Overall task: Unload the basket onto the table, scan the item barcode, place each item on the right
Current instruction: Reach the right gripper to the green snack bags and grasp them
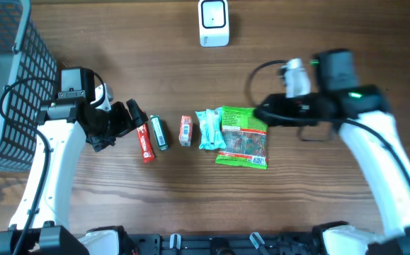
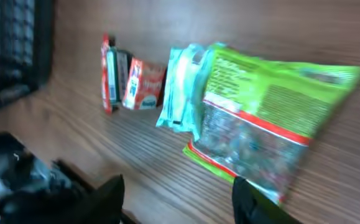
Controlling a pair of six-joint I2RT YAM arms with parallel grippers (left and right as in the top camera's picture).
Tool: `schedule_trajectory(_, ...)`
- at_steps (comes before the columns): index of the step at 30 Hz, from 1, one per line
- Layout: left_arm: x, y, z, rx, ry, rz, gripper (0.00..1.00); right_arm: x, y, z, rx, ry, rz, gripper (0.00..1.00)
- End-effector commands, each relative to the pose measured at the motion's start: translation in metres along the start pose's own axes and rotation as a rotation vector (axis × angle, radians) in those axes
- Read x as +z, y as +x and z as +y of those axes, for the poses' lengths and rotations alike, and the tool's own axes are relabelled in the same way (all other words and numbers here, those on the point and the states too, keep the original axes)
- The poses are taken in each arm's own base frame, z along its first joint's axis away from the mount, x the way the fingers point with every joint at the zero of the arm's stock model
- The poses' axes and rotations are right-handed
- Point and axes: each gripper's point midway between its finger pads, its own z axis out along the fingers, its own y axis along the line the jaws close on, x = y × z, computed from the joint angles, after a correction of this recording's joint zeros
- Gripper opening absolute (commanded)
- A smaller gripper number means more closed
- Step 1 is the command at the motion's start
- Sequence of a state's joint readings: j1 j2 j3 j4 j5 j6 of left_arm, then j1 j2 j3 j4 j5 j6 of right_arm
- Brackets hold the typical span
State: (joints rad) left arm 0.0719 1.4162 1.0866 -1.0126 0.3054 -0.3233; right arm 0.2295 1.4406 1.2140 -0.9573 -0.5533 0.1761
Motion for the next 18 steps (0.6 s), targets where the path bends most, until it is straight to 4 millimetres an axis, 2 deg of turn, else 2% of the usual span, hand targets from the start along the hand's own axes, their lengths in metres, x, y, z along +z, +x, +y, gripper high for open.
schedule_trajectory(1, -0.001, 0.002, -0.002, 0.006, 0.010, -0.001, 1.00, 0.049, 0.005, 0.026, -0.068, 0.141, 0.020, 0.58)
schedule_trajectory(3, -0.001, 0.002, -0.002, 0.006, 0.010, -0.001, 1.00, 0.072, 0.001, 0.058, -0.205, 0.200, -0.060, 0.67)
schedule_trajectory(4, -0.001, 0.002, -0.002, 0.006, 0.010, -0.001, 1.00, 0.080, 0.000, 0.068, -0.185, 0.207, -0.090, 0.75)
schedule_trajectory(5, -0.001, 0.002, -0.002, 0.006, 0.010, -0.001, 1.00, 0.090, 0.002, 0.080, -0.144, 0.199, -0.112, 0.88)
schedule_trajectory(8, -0.001, 0.002, -0.002, 0.006, 0.010, -0.001, 1.00, 0.121, 0.007, 0.090, -0.119, 0.187, -0.100, 0.93)
schedule_trajectory(9, -0.001, 0.002, -0.002, 0.006, 0.010, -0.001, 1.00, 0.134, 0.009, 0.088, -0.126, 0.192, -0.085, 0.91)
schedule_trajectory(10, -0.001, 0.002, -0.002, 0.006, 0.010, -0.001, 1.00, 0.152, 0.010, 0.084, -0.127, 0.198, -0.070, 0.85)
schedule_trajectory(12, -0.001, 0.002, -0.002, 0.006, 0.010, -0.001, 1.00, 0.173, 0.009, 0.077, -0.125, 0.206, -0.060, 0.70)
schedule_trajectory(16, -0.001, 0.002, -0.002, 0.006, 0.010, -0.001, 1.00, 0.202, 0.008, 0.068, -0.124, 0.209, -0.055, 0.50)
schedule_trajectory(18, -0.001, 0.002, -0.002, 0.006, 0.010, -0.001, 1.00, 0.214, 0.005, 0.066, -0.125, 0.201, -0.066, 0.50)
